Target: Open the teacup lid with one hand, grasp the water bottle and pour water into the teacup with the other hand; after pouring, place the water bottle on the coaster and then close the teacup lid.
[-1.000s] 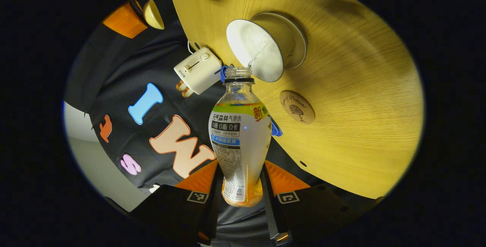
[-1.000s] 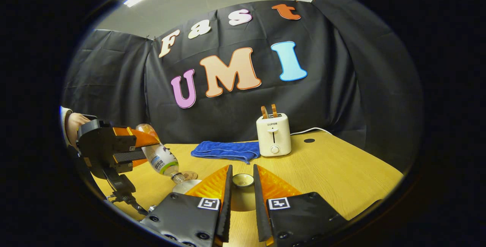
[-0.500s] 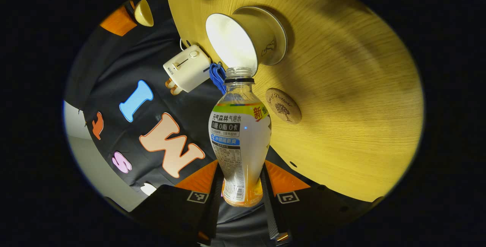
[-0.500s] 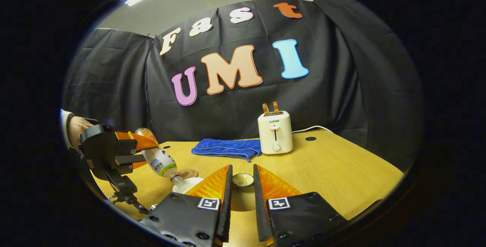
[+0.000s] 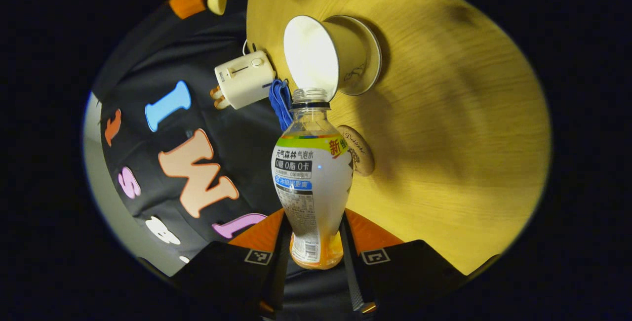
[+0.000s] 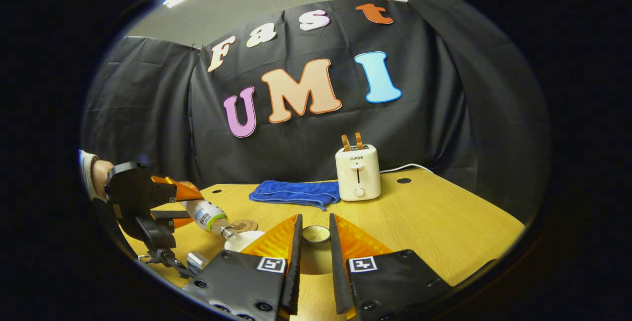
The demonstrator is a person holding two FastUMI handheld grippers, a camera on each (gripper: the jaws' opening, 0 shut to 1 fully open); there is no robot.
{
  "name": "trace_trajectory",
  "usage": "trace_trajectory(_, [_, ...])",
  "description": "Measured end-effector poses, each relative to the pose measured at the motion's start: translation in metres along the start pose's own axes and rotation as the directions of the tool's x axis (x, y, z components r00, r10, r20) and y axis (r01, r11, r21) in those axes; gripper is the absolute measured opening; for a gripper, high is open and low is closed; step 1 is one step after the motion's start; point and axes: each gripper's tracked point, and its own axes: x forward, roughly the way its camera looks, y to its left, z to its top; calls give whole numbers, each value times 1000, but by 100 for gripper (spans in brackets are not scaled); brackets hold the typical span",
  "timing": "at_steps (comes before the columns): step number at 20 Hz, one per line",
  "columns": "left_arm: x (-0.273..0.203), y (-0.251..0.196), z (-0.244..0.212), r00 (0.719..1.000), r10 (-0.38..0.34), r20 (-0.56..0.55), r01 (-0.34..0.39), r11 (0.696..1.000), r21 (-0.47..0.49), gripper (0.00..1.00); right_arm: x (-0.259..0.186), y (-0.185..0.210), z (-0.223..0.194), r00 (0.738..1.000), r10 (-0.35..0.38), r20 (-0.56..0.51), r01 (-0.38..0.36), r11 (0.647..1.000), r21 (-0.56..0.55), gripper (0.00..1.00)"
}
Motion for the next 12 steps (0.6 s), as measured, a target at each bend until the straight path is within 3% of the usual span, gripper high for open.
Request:
trace_trajectory(3, [3, -11, 2, 999, -17, 30, 21, 988, -151, 50, -2, 0, 1, 1000, 2, 3, -2, 1000, 1, 32])
trace_trajectory(7, [1, -18, 11, 997, -15, 76, 39, 943, -330, 50, 0, 1, -2, 1000, 4, -3, -4, 1000, 3, 32])
trace_trajectory(9, [2, -17, 22, 993, -5, 119, 58, 893, -445, 50, 0, 4, -4, 1000, 9, -9, -9, 1000, 3, 32])
trace_trajectory(12, [3, -18, 37, 984, 2, 179, 109, 789, -604, 49, 0, 7, -4, 1000, 17, -9, -17, 1000, -1, 32])
